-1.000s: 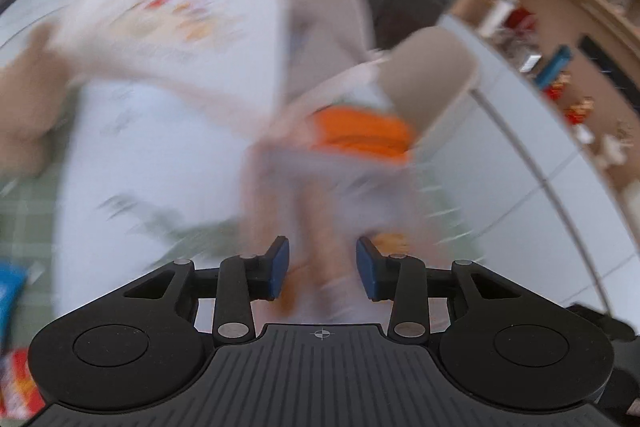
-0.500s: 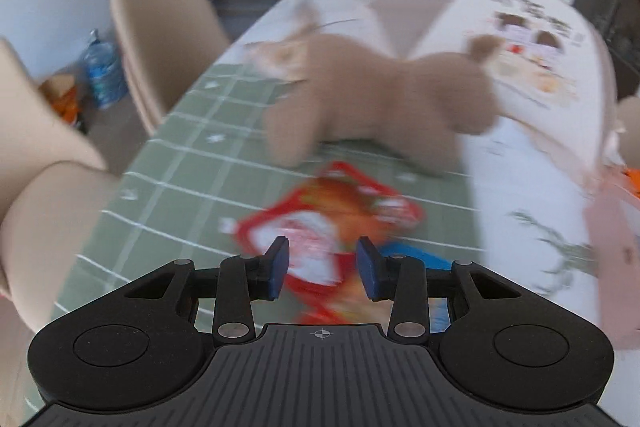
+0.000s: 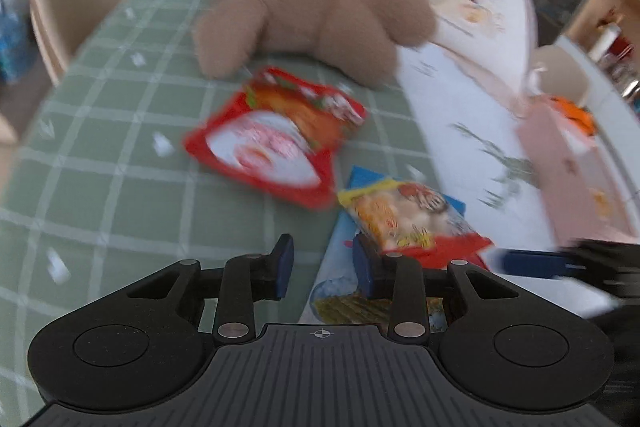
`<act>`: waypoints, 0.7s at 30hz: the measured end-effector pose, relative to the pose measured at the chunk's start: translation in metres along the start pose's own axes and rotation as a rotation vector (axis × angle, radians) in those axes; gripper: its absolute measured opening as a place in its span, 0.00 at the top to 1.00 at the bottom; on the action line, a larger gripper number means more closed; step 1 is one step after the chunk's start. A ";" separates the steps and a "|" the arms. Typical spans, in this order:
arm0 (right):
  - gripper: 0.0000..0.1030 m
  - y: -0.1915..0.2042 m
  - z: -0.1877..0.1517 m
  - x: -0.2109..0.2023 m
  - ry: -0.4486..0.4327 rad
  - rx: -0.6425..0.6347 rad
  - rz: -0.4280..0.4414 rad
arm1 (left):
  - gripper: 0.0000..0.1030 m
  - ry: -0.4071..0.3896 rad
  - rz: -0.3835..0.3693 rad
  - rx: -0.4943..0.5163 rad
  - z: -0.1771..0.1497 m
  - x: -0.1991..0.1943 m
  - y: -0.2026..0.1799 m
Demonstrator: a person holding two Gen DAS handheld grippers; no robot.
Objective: Organize snacks
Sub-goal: 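Grasp the blue packet with the left gripper while the right grasps the red-white candy bag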
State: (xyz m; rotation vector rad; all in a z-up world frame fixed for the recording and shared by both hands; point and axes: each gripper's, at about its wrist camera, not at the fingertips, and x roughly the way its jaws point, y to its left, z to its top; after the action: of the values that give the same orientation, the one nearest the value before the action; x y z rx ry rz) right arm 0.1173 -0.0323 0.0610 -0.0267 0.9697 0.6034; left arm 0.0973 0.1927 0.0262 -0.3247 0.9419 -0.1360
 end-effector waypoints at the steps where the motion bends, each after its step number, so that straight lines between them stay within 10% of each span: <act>1: 0.26 0.004 -0.002 0.009 0.016 -0.010 -0.018 | 0.64 0.007 -0.024 -0.021 -0.004 -0.002 0.000; 12: 0.27 -0.043 -0.032 -0.028 0.028 -0.051 -0.232 | 0.64 0.083 -0.256 -0.026 -0.035 -0.006 -0.057; 21: 0.27 -0.027 -0.018 -0.045 -0.045 -0.083 -0.145 | 0.64 -0.119 -0.020 -0.061 0.022 -0.023 -0.009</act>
State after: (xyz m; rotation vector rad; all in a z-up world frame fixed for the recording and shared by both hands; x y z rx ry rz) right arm 0.0978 -0.0807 0.0788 -0.1556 0.8902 0.5078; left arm 0.1018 0.1948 0.0588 -0.3945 0.8263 -0.1054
